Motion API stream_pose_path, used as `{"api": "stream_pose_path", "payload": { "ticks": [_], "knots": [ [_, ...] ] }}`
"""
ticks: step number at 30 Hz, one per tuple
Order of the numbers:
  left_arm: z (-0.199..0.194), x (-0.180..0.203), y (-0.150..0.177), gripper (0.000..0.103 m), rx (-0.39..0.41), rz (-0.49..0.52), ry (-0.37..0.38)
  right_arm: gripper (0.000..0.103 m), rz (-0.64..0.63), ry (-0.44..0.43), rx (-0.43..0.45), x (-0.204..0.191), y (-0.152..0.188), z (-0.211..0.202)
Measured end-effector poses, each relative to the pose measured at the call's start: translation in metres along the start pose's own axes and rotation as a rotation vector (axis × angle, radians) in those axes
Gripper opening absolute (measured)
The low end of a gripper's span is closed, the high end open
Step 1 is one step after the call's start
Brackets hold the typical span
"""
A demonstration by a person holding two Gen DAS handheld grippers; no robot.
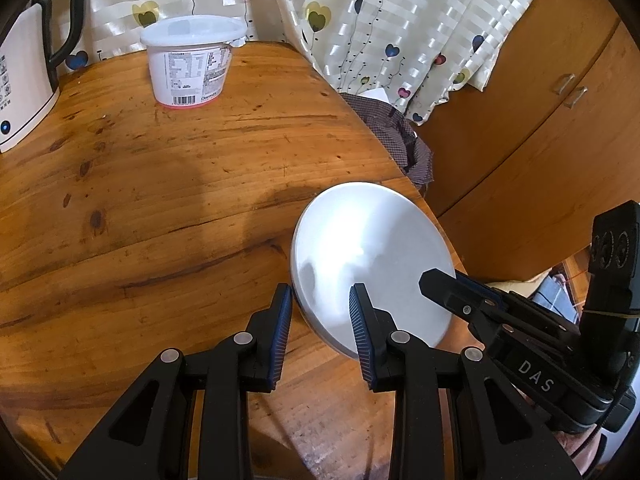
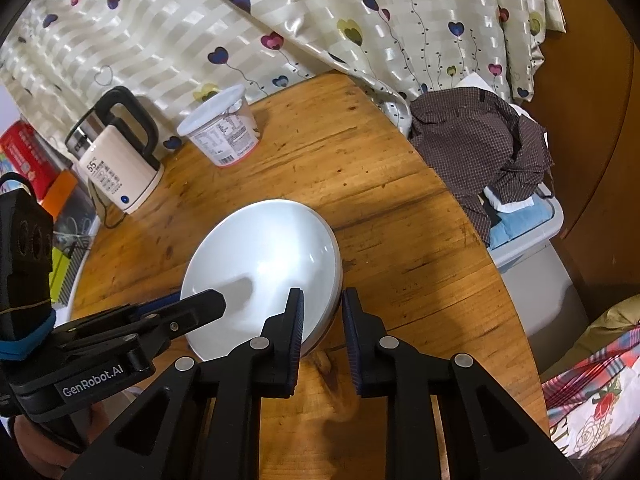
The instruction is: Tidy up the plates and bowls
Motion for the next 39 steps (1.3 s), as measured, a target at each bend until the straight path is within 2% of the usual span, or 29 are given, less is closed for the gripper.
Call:
{"api": "stream_pose_path", "payload": {
  "ticks": [10,20,39],
  "knots": [
    [-0.011,0.002,-0.002,0.031,0.021,0.010,-0.014,0.019,-0.006,-0.004,0.009,-0.005,-0.002,-0.004],
    [-0.042,0.004,0.003,0.031,0.062,0.011,-0.028,0.019,-0.040,-0.016,0.041,-0.024,0.005,-0.032],
    [-0.120,-0.007,0.049,0.031,0.140,-0.035,-0.089,0.019,-0.136,-0.083,0.054,-0.083,0.050,-0.078]
  ]
}}
Point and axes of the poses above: each gripper's, at about its wrist camera, not at the fingertips, and z roughly the way its jaws point, x to its right, y to its underside, the point moved 10 cm from there along z, roughly the way its jaws point, and after that the axes turned 10 degrees about z, right-handed, at the moved point
